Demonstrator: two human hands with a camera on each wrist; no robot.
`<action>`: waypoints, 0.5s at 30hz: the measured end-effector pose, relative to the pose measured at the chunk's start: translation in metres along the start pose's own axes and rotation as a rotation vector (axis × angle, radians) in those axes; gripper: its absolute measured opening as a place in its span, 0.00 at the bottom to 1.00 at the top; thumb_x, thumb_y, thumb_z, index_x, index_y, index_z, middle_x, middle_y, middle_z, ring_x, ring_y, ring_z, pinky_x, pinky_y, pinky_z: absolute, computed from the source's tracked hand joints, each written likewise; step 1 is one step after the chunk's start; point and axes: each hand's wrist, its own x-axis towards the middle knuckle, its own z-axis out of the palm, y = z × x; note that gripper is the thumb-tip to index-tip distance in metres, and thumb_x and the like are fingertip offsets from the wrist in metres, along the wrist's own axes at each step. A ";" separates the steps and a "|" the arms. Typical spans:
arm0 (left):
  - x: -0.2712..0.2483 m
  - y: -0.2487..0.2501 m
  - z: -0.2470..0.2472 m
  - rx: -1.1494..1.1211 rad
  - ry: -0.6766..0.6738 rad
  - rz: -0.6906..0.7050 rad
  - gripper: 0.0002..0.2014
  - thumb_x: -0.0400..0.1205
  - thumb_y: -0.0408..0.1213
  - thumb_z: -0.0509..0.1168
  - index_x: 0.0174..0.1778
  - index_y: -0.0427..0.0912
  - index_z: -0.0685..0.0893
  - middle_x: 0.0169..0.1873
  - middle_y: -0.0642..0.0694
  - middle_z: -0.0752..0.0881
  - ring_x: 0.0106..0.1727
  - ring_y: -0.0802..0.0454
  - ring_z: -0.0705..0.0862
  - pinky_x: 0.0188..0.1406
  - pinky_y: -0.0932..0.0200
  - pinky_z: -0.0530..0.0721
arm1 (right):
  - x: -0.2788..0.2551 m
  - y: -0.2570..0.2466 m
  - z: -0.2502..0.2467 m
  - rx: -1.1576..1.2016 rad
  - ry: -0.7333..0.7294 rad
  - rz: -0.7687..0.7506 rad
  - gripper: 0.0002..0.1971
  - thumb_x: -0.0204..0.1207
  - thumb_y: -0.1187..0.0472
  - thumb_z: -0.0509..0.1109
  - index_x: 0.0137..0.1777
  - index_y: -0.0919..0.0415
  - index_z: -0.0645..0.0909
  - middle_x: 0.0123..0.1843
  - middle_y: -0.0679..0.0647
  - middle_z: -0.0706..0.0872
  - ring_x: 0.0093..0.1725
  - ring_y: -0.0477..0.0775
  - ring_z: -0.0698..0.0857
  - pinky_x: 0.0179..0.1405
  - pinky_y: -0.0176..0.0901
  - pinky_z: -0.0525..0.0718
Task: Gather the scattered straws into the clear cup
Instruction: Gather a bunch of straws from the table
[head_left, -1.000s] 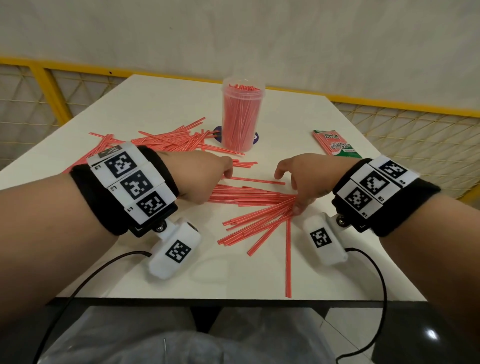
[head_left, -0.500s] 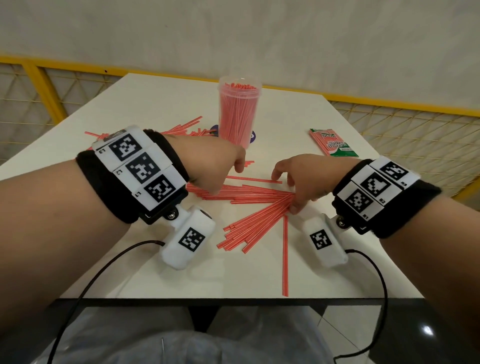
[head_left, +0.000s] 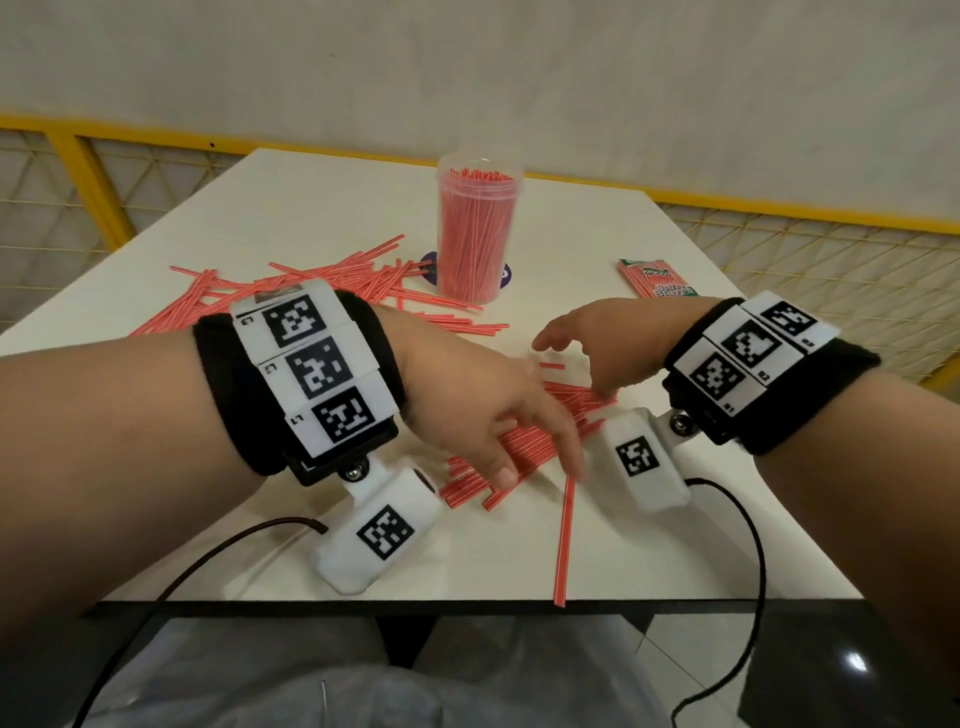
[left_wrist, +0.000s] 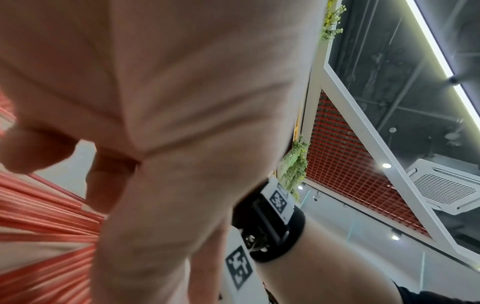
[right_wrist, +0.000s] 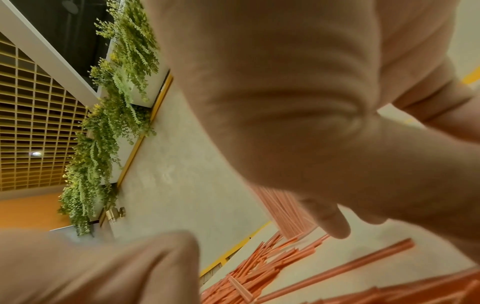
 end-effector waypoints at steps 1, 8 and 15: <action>0.001 0.001 0.001 0.023 -0.041 0.022 0.25 0.82 0.40 0.69 0.71 0.69 0.75 0.47 0.76 0.68 0.50 0.85 0.71 0.45 0.85 0.68 | 0.000 0.002 0.001 0.025 0.005 -0.012 0.40 0.72 0.72 0.69 0.82 0.45 0.61 0.78 0.44 0.72 0.71 0.49 0.76 0.43 0.32 0.74; -0.002 -0.009 0.004 0.134 -0.114 -0.059 0.19 0.85 0.42 0.64 0.68 0.70 0.79 0.51 0.60 0.76 0.56 0.56 0.78 0.53 0.67 0.76 | 0.001 0.001 0.002 0.099 0.041 -0.119 0.42 0.68 0.75 0.56 0.80 0.40 0.63 0.76 0.45 0.74 0.66 0.45 0.78 0.31 0.26 0.67; -0.002 -0.002 0.006 0.145 -0.147 0.043 0.29 0.84 0.34 0.62 0.74 0.72 0.71 0.52 0.44 0.77 0.53 0.48 0.78 0.53 0.56 0.77 | 0.007 -0.004 0.001 0.098 0.035 -0.127 0.41 0.69 0.76 0.55 0.81 0.45 0.62 0.77 0.41 0.73 0.72 0.46 0.75 0.45 0.27 0.69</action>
